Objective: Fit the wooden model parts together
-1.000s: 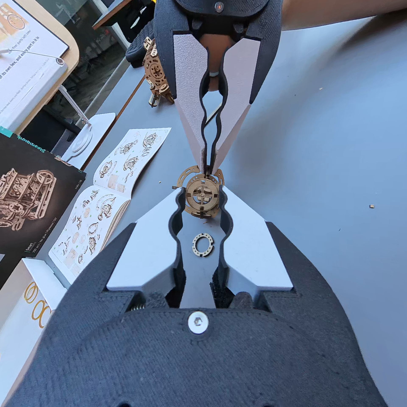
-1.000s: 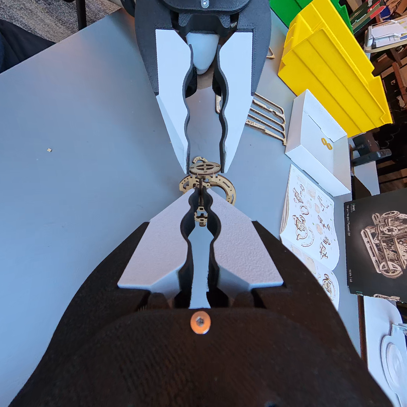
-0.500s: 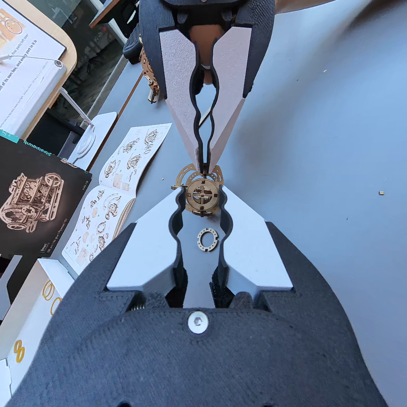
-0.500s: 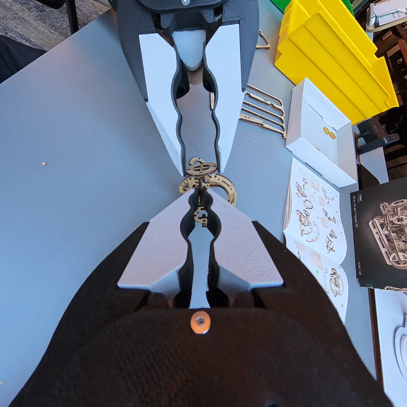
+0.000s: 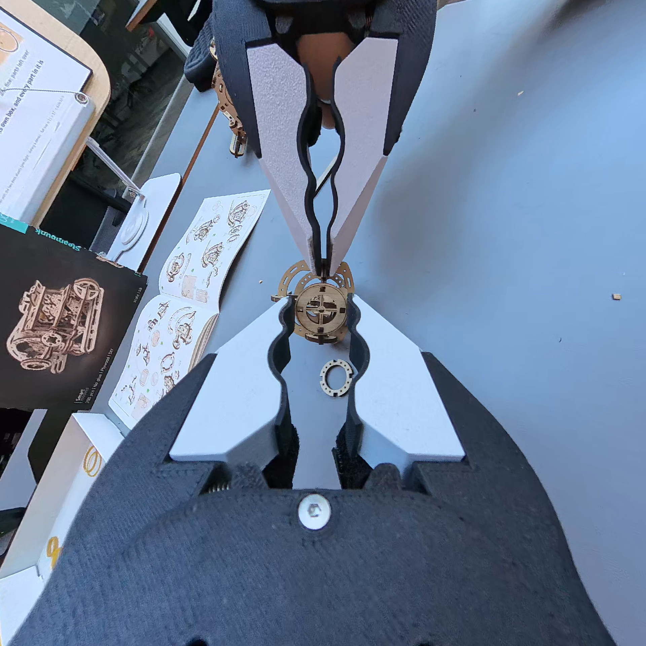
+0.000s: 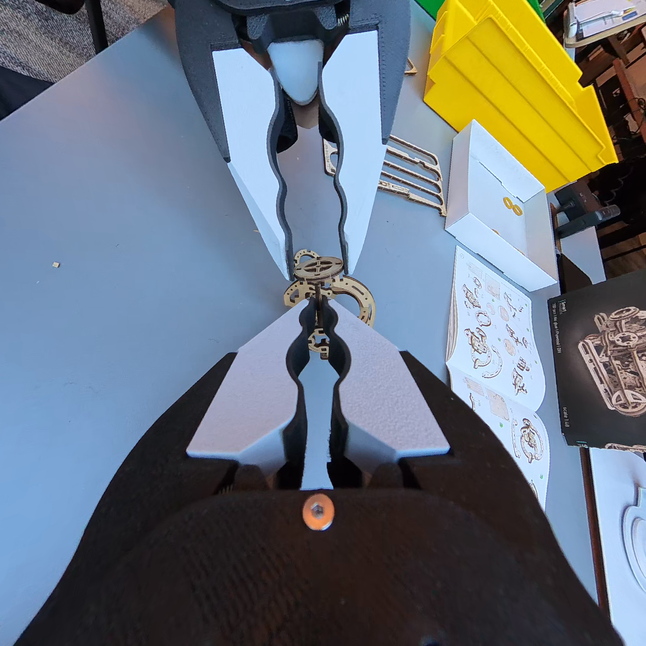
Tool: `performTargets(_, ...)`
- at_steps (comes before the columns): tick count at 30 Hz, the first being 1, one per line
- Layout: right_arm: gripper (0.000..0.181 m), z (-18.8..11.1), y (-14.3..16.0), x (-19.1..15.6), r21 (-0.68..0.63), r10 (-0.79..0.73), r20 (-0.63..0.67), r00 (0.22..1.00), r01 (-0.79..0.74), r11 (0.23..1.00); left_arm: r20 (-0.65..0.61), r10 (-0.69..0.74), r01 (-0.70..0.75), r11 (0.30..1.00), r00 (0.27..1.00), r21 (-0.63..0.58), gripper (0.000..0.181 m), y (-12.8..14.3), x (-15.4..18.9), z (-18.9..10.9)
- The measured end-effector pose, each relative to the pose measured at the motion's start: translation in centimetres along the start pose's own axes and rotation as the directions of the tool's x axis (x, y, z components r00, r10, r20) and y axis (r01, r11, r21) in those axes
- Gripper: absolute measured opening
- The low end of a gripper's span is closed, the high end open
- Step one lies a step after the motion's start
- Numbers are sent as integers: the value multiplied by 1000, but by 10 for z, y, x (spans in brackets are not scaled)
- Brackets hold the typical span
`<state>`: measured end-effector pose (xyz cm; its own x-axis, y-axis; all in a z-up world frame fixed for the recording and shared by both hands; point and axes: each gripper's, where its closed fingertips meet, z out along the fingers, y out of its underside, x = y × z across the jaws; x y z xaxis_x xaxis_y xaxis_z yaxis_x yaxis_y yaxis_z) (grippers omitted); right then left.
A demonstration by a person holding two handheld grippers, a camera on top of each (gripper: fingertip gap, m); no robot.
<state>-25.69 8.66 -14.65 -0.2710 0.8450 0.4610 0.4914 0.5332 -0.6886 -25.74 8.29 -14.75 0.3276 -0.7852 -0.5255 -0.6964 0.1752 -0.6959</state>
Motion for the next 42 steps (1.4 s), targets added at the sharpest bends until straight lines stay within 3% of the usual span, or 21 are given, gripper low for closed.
performTargets(21,0,0,2,0,-30,-42,-32,999,41,999,-8,46,-47,998,999,-53,28,0,0,1)
performTargets(32,1,0,3,-1,-7,-36,-45,998,36,999,2,36,-36,999,999,-25,28,-3,0,3)
performTargets(42,17,-13,3,10,26,29,-187,982,-24,999,-10,-65,65,997,998,38,28,-5,-1,4)
